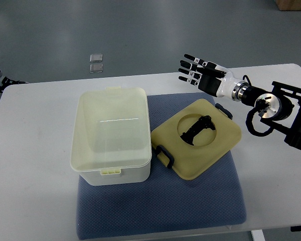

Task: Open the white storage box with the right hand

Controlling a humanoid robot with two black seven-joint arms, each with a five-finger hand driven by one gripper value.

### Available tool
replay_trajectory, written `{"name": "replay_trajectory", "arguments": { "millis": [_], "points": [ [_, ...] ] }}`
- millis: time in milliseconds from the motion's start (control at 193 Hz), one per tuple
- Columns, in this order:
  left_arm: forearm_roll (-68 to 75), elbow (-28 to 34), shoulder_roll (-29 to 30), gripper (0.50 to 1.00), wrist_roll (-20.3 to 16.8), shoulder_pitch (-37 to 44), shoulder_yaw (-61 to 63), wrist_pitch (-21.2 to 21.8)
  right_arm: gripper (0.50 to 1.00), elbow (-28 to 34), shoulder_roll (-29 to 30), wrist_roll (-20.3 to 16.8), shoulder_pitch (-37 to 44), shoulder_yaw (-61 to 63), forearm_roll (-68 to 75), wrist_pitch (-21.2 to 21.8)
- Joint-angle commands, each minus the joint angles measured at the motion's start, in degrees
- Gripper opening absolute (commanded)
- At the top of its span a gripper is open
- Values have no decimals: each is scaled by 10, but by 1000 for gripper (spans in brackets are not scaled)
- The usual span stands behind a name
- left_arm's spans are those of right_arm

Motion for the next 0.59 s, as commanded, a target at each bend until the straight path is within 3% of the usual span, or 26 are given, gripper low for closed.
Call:
{"name": "replay_trajectory", "arguments": {
  "millis": [0, 585],
  "points": [
    [0, 0, 0, 1000, 0, 0, 0, 0, 928, -2, 2, 1, -8, 6, 0, 6],
    [0, 0, 0, 1000, 0, 0, 0, 0, 932, -1, 27, 8, -32, 33, -10, 4]
  ]
}}
